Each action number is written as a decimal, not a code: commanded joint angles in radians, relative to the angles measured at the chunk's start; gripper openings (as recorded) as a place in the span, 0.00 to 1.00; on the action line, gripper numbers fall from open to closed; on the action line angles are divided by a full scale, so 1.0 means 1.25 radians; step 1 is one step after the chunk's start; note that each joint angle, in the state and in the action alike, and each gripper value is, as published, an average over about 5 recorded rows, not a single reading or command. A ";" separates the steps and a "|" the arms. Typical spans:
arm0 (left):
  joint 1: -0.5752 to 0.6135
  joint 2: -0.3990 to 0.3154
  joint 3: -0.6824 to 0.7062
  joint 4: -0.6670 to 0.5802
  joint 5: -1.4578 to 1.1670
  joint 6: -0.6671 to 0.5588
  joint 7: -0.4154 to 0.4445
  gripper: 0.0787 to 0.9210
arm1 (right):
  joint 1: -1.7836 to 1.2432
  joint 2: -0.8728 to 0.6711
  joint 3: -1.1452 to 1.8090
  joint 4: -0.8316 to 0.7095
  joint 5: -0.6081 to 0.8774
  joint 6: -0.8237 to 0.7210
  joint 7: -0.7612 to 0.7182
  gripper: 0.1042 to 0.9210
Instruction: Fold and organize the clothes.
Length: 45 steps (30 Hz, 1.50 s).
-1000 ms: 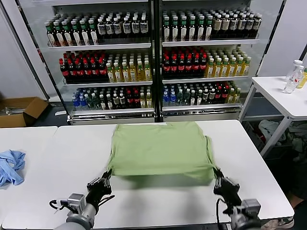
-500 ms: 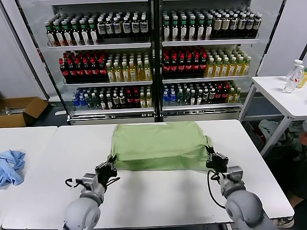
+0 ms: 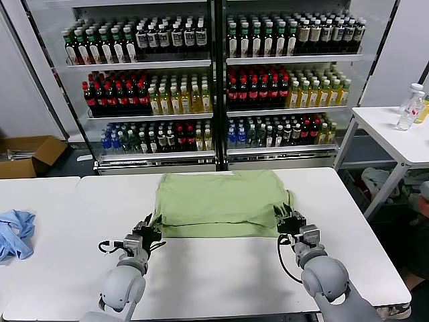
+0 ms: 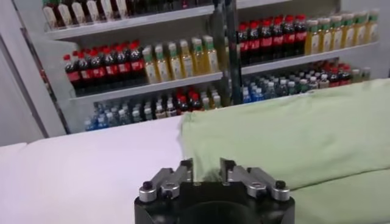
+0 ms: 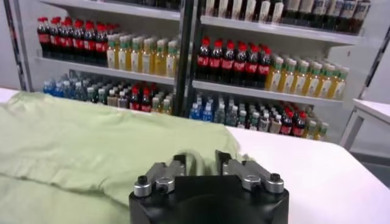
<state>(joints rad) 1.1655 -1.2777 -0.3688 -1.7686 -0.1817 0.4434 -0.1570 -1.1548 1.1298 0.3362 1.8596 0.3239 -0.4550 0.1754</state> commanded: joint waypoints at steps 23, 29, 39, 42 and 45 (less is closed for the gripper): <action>0.042 0.010 -0.013 0.007 -0.170 0.093 0.040 0.42 | -0.066 0.011 0.030 -0.026 0.101 -0.023 0.001 0.33; 0.111 0.021 -0.050 -0.067 -0.214 0.105 0.038 0.22 | -0.156 -0.021 0.070 0.056 0.107 -0.012 -0.012 0.11; 0.422 0.035 -0.158 -0.383 -0.169 0.106 0.027 0.02 | -0.479 -0.056 0.185 0.299 0.046 0.027 -0.028 0.03; 0.517 0.036 -0.182 -0.447 -0.100 0.106 0.036 0.02 | -0.569 -0.039 0.196 0.354 -0.014 0.028 -0.028 0.03; 0.584 0.045 -0.193 -0.490 -0.034 0.107 0.051 0.02 | -0.607 -0.029 0.201 0.396 -0.054 0.013 -0.035 0.07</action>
<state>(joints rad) 1.5173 -1.2378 -0.5100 -2.0585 -0.3713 0.5752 -0.1174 -1.6775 1.0872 0.5381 2.1826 0.3473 -0.4379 0.1389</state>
